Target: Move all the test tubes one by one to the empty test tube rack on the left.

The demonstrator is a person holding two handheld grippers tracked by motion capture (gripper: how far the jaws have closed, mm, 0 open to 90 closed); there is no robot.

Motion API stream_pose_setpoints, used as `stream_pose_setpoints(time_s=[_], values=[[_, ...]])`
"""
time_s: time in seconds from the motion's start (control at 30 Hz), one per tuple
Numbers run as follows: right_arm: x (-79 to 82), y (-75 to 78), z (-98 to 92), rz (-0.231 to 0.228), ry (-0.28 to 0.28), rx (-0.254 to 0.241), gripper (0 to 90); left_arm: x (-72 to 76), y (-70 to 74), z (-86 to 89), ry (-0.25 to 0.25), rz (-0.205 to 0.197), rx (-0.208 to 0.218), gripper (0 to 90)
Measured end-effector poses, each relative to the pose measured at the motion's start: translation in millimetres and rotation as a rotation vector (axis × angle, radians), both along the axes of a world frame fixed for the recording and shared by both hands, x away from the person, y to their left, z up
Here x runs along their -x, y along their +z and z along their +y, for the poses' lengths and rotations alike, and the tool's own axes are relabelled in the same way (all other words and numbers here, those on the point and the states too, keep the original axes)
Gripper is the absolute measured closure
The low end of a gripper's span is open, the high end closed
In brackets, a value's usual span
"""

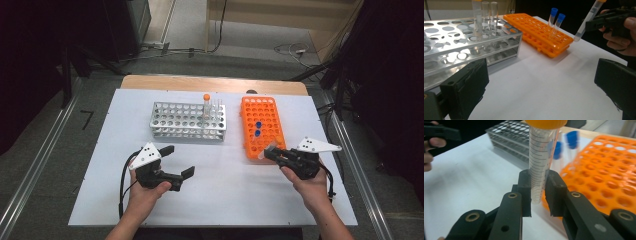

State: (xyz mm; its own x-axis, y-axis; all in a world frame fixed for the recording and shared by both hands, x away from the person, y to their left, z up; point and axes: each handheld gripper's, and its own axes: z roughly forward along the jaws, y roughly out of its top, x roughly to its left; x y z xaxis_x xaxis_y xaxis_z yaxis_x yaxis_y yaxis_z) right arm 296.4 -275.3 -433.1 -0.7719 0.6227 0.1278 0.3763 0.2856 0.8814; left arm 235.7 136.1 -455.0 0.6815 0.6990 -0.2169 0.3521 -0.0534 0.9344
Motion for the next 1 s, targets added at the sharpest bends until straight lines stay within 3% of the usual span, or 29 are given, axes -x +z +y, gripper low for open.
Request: stream_pose_setpoints(time_s=[0.43, 1.0], values=[[17.8, -8.3, 46.6, 0.011, 0.15, 0.03, 73.5, 3.3, 9.3, -33.3, -0.084, -0.019, -0.033, 4.6], [33.0, -17.1, 89.1, 0.046, 0.261, 0.061, 73.5, -0.7, 17.0, -72.8, -0.209, -0.027, -0.037, 30.8]])
